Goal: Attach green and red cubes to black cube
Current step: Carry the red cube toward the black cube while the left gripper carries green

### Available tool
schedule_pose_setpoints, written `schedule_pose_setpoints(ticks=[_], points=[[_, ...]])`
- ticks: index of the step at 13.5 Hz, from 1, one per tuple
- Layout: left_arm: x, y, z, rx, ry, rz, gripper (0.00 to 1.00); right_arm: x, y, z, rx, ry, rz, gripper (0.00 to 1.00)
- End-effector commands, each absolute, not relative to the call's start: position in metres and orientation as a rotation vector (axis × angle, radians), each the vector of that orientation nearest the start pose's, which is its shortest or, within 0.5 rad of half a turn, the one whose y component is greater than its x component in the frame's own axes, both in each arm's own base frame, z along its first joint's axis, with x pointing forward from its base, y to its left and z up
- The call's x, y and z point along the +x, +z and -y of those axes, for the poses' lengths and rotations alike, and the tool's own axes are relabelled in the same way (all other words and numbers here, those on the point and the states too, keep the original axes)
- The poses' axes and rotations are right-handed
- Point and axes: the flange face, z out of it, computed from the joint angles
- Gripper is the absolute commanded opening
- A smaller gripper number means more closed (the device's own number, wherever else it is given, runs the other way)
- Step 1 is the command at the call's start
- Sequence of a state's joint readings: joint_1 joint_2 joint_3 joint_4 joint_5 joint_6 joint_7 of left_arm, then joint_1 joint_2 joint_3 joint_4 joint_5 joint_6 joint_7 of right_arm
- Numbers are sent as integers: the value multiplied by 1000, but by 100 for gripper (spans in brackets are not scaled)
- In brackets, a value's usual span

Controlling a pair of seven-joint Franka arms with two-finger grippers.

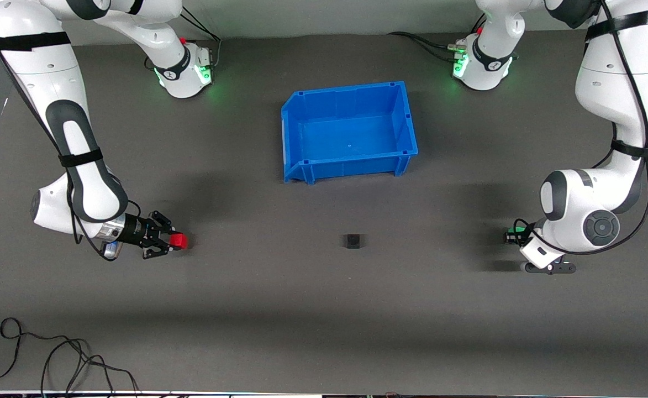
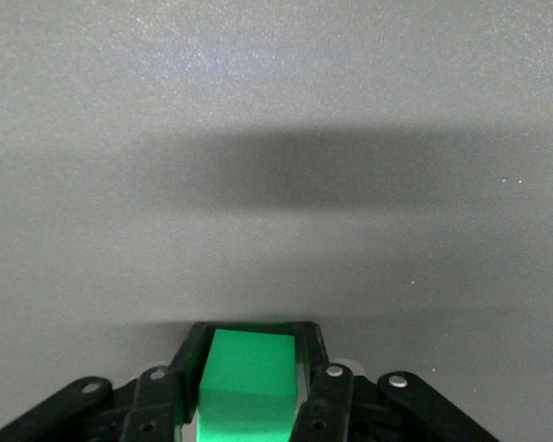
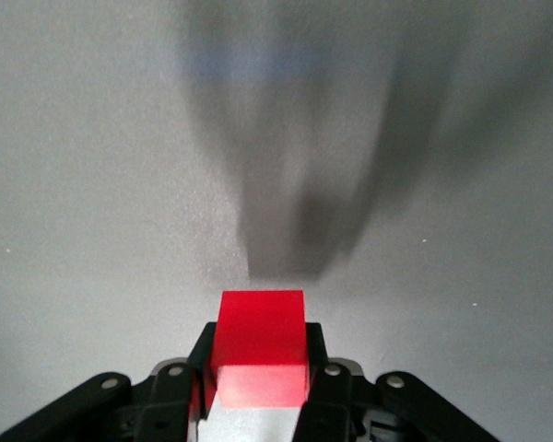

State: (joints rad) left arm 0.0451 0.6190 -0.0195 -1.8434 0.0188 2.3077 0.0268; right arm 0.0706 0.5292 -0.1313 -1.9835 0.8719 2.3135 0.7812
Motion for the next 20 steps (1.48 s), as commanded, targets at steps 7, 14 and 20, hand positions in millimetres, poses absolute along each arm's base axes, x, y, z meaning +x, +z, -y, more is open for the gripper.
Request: schedule_pose_setpoints(ticks=[7,14,20], points=[[642,215,-4,-3110,167,296,0,610,206,-16,-1938,460,-1837,16],[662,245,97,-2876,82,1288,0,634,230,-155,-1926,508,-1876,16],[652,219,196,-2604,128,1754,0,631,211,-286,-1941,516,-1900,16]])
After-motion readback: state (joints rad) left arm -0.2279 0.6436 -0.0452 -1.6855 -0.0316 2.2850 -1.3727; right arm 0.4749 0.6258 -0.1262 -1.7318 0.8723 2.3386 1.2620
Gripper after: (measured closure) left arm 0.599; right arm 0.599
